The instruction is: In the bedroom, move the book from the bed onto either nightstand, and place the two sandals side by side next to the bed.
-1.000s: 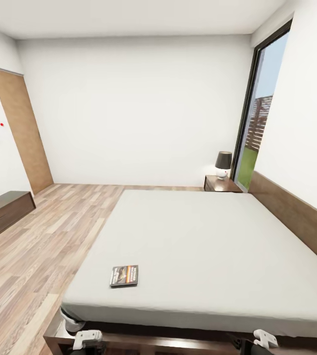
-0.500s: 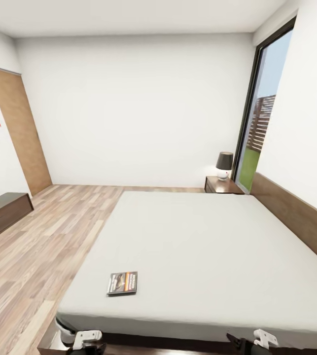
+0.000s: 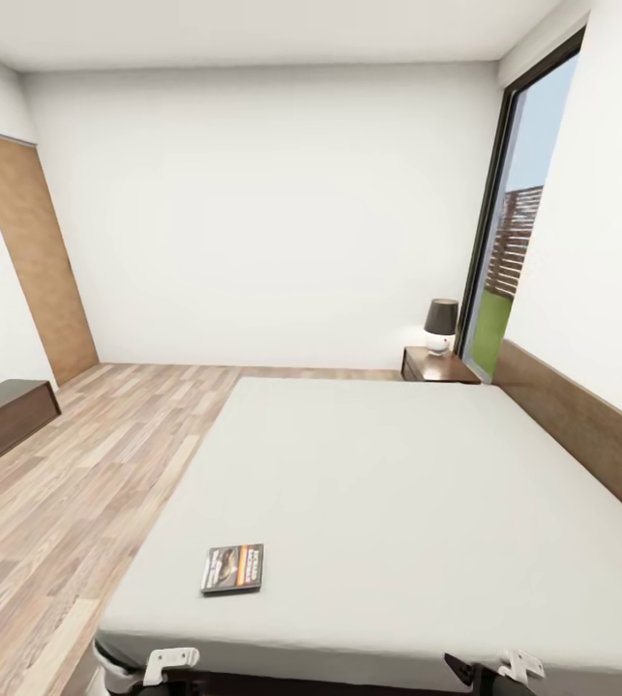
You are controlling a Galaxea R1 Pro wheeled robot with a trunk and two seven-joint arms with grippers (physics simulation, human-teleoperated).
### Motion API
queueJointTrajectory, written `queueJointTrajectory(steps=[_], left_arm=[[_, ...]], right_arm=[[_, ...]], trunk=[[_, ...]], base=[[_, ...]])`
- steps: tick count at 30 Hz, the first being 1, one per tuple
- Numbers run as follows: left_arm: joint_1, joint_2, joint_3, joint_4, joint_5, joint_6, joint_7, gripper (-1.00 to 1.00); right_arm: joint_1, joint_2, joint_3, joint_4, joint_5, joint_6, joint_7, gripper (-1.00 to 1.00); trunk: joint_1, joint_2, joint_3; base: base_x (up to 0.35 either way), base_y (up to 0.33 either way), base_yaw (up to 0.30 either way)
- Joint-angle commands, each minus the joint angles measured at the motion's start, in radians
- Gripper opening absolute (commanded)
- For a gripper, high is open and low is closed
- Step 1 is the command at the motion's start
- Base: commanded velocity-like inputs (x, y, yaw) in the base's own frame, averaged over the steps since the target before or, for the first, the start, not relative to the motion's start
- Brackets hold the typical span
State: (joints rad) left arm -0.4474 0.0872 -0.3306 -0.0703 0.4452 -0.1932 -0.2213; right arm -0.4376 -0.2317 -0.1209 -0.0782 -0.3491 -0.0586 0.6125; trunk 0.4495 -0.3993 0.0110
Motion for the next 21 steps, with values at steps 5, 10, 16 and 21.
queueJointTrajectory(steps=[5, 10, 16, 21], left_arm=[[-0.001, 0.0, -0.008, 0.002, 0.01, -0.003, -0.004, 1.0], [-0.001, 0.0, -0.008, 0.002, 0.01, -0.003, -0.004, 1.0], [-0.001, 0.0, -0.008, 0.002, 0.01, -0.003, -0.004, 1.0], [-0.001, 0.0, -0.008, 0.002, 0.01, -0.003, -0.004, 1.0]], right_arm=[[0.0, 0.0, -0.008, 0.002, 0.005, -0.003, 0.004, 1.0], [-0.001, 0.0, -0.008, 0.002, 0.006, -0.003, 0.004, 1.0], [-0.001, 0.0, -0.008, 0.002, 0.006, -0.003, 0.004, 1.0], [-0.001, 0.0, -0.008, 0.001, 0.005, -0.003, 0.004, 1.0]], trunk=[[0.001, -0.001, 0.0], [0.001, -0.001, 0.0], [0.001, -0.001, 0.0], [0.001, -0.001, 0.0]], base=[[0.068, -0.115, 0.0], [0.034, -0.016, 0.0], [0.242, -0.002, 0.0], [0.322, 0.0, 0.0]])
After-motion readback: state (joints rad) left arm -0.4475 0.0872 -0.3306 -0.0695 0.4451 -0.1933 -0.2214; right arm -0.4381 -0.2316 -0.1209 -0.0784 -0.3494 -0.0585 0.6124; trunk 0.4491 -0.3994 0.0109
